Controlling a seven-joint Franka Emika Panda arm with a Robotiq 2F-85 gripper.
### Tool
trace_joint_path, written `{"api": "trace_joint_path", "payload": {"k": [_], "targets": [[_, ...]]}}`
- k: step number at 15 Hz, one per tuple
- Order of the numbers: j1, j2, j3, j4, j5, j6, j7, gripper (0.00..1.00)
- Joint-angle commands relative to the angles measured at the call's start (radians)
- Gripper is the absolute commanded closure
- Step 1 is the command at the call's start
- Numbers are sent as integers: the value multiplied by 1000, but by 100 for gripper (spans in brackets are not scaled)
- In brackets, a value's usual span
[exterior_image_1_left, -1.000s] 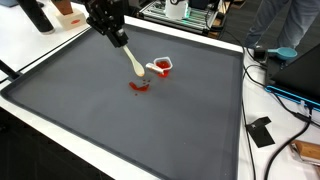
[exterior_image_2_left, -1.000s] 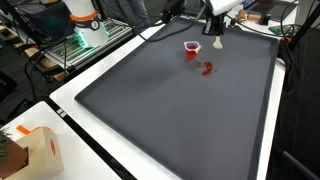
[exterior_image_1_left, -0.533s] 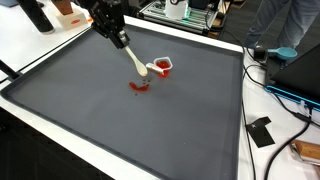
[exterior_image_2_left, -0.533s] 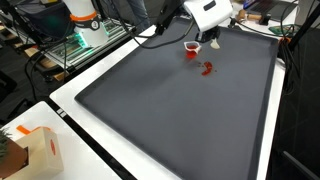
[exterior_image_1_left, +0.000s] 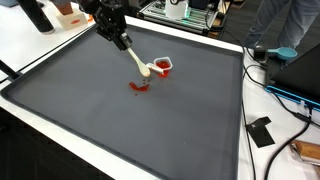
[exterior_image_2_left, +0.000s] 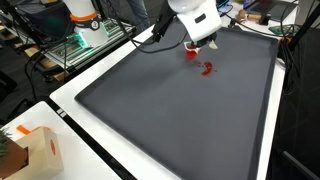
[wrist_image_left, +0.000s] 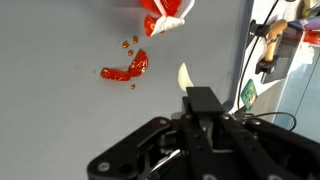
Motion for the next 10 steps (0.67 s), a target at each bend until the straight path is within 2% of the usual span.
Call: {"api": "trace_joint_path", "payload": {"k": [1,10], "targets": [[4,-4,-16,-27,37,-18,-31,97],[18,1,-30,-35,15,-3,9,97]]}}
